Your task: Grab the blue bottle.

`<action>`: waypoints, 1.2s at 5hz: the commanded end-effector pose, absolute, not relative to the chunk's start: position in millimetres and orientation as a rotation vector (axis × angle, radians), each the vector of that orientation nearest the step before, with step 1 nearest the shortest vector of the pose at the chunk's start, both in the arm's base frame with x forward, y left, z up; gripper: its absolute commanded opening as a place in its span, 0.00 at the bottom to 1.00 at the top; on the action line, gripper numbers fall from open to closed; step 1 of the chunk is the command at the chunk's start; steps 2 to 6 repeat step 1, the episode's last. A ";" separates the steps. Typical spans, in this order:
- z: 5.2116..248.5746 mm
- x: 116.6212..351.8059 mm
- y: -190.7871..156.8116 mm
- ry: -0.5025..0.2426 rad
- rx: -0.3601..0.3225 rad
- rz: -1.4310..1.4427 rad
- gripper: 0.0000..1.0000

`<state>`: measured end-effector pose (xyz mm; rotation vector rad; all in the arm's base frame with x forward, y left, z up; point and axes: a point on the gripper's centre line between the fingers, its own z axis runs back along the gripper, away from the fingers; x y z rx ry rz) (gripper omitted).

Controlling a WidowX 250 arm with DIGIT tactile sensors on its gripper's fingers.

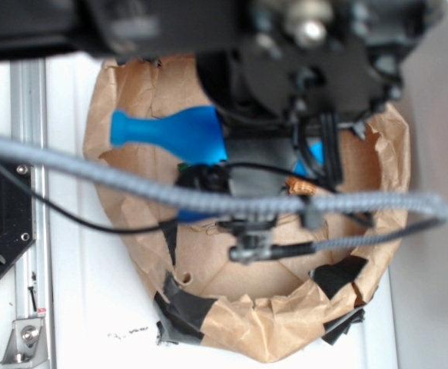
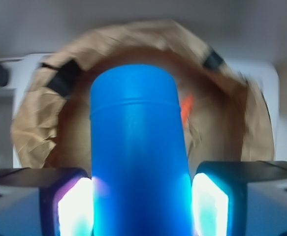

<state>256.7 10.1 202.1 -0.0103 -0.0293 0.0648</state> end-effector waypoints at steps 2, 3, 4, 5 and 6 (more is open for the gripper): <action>205.0 265.9 5.7 -0.109 0.053 0.249 0.00; 205.0 265.9 5.7 -0.109 0.053 0.249 0.00; 205.0 265.9 5.7 -0.109 0.053 0.249 0.00; 205.0 265.9 5.7 -0.109 0.053 0.249 0.00; 205.0 265.9 5.7 -0.109 0.053 0.249 0.00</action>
